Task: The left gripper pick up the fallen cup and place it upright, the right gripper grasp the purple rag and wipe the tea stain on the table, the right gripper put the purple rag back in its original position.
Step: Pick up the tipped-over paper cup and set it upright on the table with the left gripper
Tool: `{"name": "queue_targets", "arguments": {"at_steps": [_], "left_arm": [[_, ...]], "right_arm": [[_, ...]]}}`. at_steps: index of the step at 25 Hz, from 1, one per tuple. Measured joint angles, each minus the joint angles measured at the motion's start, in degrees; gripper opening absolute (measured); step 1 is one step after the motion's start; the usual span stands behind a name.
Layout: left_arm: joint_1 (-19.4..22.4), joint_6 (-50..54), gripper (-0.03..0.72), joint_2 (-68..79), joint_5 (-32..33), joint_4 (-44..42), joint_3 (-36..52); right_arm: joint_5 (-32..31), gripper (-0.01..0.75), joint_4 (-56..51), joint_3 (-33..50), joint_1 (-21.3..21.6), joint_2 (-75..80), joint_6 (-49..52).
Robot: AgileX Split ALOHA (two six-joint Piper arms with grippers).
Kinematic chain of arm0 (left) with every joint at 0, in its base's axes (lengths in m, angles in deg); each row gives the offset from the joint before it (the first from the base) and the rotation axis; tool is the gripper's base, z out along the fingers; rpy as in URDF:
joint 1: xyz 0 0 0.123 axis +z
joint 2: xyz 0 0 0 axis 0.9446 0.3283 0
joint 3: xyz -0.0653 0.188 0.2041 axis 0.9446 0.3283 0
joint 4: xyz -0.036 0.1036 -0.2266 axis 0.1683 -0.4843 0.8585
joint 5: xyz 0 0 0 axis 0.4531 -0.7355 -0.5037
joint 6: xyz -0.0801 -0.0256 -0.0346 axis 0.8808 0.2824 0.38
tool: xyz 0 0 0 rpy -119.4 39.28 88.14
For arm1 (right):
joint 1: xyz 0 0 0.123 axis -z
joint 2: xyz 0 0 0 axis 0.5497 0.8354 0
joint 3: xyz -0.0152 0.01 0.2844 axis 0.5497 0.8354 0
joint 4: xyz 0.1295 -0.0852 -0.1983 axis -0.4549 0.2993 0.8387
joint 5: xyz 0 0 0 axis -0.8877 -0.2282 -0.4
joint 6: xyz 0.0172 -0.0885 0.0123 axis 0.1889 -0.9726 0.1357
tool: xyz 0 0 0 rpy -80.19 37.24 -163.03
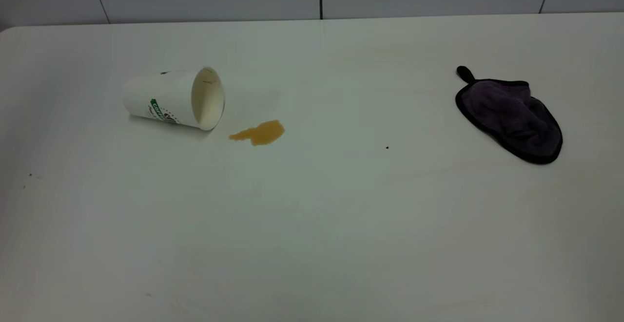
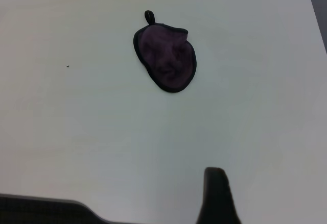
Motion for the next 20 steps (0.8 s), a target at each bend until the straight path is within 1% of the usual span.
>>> {"name": "queue_targets", "arguments": {"at_steps": [3,7,9,11,15,20], "left_arm": [[-5.49,5.2,0.659,6.54,0.0,-6.29,-2.52],[-15.55,15.38,0.657,17.87,1.94,-17.18,-5.64],[-19.52,20.45,0.653,23.23,2.28,-22.18,-7.0],[-23.0,24.54,0.649,28.83,2.59,-25.44,-9.18],[-27.08,27.45,0.648,38.73,2.8,-28.3,-15.37],[-29.11,28.48,0.636,50.56,4.15,-29.18,-25.02]], "right_arm": [[0.0,0.563,0.0,0.0,0.0,0.0,0.0],[0.0,0.563,0.0,0.0,0.0,0.0,0.0],[0.0,0.563,0.0,0.0,0.0,0.0,0.0],[0.0,0.563,0.0,0.0,0.0,0.0,0.0],[0.0,0.563,0.0,0.0,0.0,0.0,0.0],[0.0,0.563,0.0,0.0,0.0,0.0,0.0]]}}
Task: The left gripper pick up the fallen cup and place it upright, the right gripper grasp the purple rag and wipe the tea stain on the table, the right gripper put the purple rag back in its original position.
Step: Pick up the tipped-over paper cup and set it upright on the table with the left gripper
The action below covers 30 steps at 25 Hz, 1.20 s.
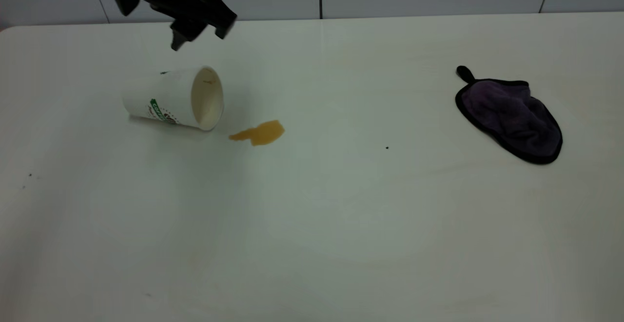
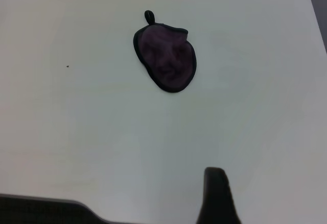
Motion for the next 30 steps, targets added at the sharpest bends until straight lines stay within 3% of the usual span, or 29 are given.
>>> {"name": "queue_targets", "arguments": {"at_steps": [11,20,23,28,30], "left_arm": [[-0.17,2.21,0.61,18.11,2.34,-7.35,-15.6],[3.26,3.09,0.559,24.43,1.25,-8.96,-18.4],[5.38,2.9,0.447,25.14,0.76,-9.04,-18.4],[6.54,1.01,0.06,24.8,3.62,-13.37,-18.61],[6.54,-0.82,-0.012,23.41,4.34,-13.4,-19.26]], "right_arm": [[0.0,0.562,0.0,0.0,0.0,0.0,0.0],[0.0,0.562,0.0,0.0,0.0,0.0,0.0],[0.0,0.562,0.0,0.0,0.0,0.0,0.0],[0.0,0.562,0.0,0.0,0.0,0.0,0.0],[0.0,0.562,0.0,0.0,0.0,0.0,0.0]]}}
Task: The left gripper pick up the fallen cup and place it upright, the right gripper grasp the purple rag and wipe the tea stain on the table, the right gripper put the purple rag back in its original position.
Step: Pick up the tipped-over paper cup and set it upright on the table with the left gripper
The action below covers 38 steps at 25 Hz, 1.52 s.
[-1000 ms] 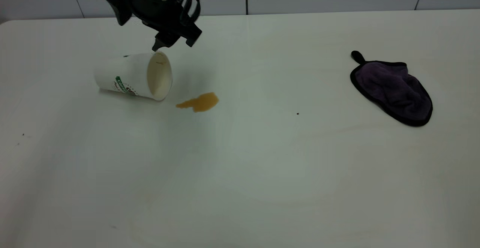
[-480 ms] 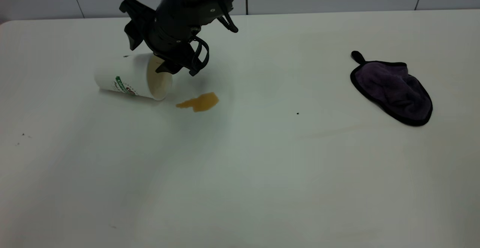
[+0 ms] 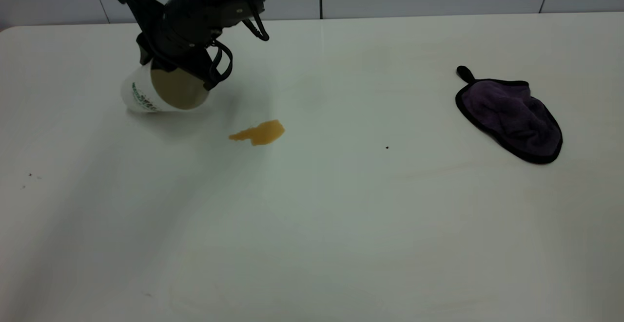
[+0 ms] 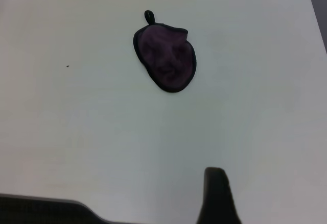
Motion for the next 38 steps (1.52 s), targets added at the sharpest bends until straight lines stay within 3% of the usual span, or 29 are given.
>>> {"name": "queue_targets", "arguments": {"at_steps": [3,6,12,17,23,32,38], "left_arm": [[0.56,-5.26,-0.021,-3.43,0.52,4.95,-2.92],[3.25,-13.84,-0.022,-8.32,0.75,15.99,-7.44],[12.4,-31.41,-0.022,-12.47,-0.02,40.49,-12.68],[18.65,-40.46,-0.022,-10.92,-1.97,53.28,-12.68],[22.21,-43.45,-0.022,-6.98,-3.27,59.71,-12.68],[22.65,-44.91,-0.021,-1.98,-7.33,63.91,-12.68],[22.65,-44.78,0.047,-0.74,-8.89,66.24,-12.74]], "right_arm": [[0.0,0.562,0.0,0.0,0.0,0.0,0.0],[0.0,0.562,0.0,0.0,0.0,0.0,0.0],[0.0,0.562,0.0,0.0,0.0,0.0,0.0],[0.0,0.562,0.0,0.0,0.0,0.0,0.0],[0.0,0.562,0.0,0.0,0.0,0.0,0.0],[0.0,0.562,0.0,0.0,0.0,0.0,0.0],[0.0,0.561,0.0,0.0,0.0,0.0,0.0]]}}
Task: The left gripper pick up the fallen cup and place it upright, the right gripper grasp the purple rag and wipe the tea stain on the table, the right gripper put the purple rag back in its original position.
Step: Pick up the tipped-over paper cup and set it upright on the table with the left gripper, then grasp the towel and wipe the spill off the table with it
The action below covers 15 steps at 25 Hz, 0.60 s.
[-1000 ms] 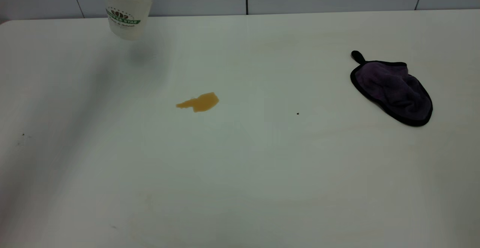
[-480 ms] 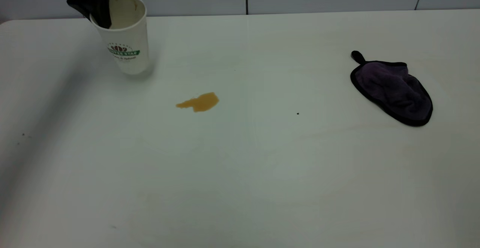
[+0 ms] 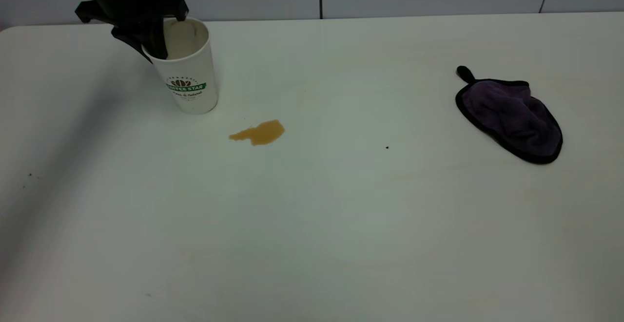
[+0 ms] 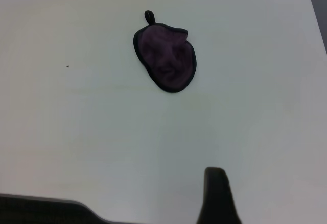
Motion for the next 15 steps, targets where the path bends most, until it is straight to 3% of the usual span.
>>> {"name": "queue_targets", "arguments": {"at_steps": [4,10,12,15], "left_arm": [[0.0,0.05,0.2,0.51,-0.24,0.75,0.0],[0.0,0.05,0.589,-1.87,0.12,0.0,-0.15],[0.0,0.11,0.648,-4.5,1.52,-0.58,-1.04],[0.0,0.27,0.657,-9.71,5.48,-0.99,-3.26]], "right_arm": [[0.0,0.561,0.0,0.0,0.0,0.0,0.0],[0.0,0.559,0.0,0.0,0.0,0.0,0.0],[0.0,0.559,0.0,0.0,0.0,0.0,0.0],[0.0,0.559,0.0,0.0,0.0,0.0,0.0]]}}
